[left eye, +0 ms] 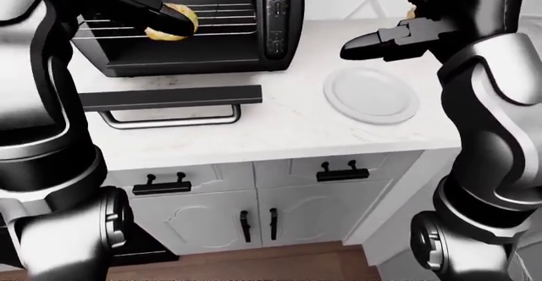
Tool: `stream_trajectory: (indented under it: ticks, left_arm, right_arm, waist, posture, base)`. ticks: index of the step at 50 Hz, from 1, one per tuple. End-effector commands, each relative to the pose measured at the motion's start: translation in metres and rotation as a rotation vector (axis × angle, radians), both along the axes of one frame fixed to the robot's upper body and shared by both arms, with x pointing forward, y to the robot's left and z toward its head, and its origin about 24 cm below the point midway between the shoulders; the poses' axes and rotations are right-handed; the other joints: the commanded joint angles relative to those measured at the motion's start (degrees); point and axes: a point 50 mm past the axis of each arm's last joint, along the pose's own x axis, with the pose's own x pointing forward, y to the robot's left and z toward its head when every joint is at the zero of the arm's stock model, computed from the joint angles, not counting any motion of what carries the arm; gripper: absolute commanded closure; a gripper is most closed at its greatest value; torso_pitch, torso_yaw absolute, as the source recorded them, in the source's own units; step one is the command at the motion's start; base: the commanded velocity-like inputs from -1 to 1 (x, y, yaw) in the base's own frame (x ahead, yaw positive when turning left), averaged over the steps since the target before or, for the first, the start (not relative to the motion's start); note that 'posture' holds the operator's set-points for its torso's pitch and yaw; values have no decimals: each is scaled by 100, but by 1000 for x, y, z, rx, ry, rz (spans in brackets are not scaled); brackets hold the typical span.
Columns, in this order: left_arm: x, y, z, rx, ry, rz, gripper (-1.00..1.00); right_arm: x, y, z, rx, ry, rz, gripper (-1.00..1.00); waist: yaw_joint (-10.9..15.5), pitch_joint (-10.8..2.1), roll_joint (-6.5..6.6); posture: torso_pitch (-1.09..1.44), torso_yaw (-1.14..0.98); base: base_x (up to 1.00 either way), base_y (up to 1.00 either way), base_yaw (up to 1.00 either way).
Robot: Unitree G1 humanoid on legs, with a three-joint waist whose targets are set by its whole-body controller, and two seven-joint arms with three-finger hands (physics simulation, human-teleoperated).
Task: Pick the scone from the rack and place it on the plate on the counter.
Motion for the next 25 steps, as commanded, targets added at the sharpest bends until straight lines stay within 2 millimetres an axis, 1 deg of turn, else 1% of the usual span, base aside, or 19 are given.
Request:
stream_trajectory:
  ticks: [1,5,14,20,25]
  left_arm:
    - [-9,3,15,20,-71,16,-100]
    - [-8,5,9,45,-28,18,-100]
    - [1,11,10,59,-5,30,-100]
    - [16,19,8,58,-1,58,-100]
    - [25,21,7,53,1,65,-100]
  right_arm:
    - [-9,-1,13,3,-79,-6,-100]
    - [-9,-2,12,6,-77,-7,-100]
    - [-8,-1,8,6,-73,-7,-100]
    - [-7,-1,9,5,-73,-7,-100]
    - [-7,0,10,3,-73,-6,-100]
  waist:
    - [3,-163,9]
    - [-3,-170,13]
    - [-6,-191,6]
    - [-6,-211,4]
    - [-8,-231,-1]
  posture:
    - [0,0]
    - [0,0]
    - [0,0]
    - [0,0]
    - [0,0]
  base:
    - [0,0,0]
    - [0,0,0]
    - [0,0,0]
    - [0,0,0]
    - [0,0,0]
